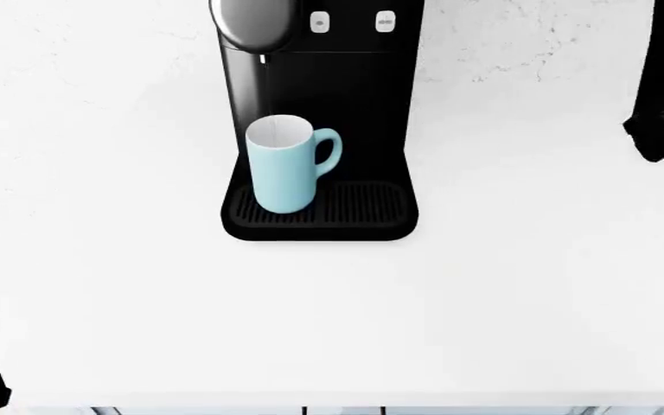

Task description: Pick the mug from the cabinet, place it under the coffee machine dispenser, and press the start button.

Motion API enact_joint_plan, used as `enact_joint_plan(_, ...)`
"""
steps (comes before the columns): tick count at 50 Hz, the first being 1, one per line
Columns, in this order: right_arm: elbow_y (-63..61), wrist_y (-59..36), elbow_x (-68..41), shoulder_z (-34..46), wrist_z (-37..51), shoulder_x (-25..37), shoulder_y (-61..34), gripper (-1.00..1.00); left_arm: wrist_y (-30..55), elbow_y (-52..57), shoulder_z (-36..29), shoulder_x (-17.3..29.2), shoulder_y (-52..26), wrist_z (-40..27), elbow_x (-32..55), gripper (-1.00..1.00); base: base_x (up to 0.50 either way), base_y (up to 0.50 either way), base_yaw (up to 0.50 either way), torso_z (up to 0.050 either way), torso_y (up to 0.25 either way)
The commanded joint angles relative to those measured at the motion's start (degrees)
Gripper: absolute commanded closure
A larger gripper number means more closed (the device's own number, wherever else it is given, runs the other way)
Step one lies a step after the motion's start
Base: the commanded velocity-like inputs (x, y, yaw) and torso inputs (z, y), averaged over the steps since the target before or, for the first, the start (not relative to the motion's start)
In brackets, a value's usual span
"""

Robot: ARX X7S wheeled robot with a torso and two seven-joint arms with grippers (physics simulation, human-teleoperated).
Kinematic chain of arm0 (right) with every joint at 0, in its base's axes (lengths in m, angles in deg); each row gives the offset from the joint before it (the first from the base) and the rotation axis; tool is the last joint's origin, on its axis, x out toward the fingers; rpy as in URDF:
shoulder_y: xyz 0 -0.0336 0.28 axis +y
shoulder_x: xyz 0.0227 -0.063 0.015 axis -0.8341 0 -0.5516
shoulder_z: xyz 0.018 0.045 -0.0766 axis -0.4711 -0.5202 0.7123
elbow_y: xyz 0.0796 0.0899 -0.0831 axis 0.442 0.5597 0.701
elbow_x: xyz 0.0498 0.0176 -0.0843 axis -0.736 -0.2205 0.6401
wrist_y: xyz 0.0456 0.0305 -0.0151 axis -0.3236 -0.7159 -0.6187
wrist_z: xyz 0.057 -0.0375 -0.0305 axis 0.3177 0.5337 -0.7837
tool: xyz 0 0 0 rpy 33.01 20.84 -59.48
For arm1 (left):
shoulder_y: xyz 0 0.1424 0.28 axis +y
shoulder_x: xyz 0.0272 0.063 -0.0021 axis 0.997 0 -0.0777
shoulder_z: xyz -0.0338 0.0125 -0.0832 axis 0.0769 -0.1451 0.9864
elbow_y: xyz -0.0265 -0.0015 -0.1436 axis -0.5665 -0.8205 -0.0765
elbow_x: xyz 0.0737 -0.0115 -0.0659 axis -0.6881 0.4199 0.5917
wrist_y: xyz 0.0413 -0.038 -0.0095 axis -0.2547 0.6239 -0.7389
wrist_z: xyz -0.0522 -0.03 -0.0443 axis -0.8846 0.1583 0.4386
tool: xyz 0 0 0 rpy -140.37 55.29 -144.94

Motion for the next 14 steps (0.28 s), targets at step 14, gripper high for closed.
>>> enact_joint_plan(14,-4.34,-4.47,-26.51,-43.25,-9.25,4.63,11.66,-1.0,-3.18,0.77,20.88,-13.23,3.37,19.13,13.81,-1.0,0.0,0.0,0.0,0.0,-0.001)
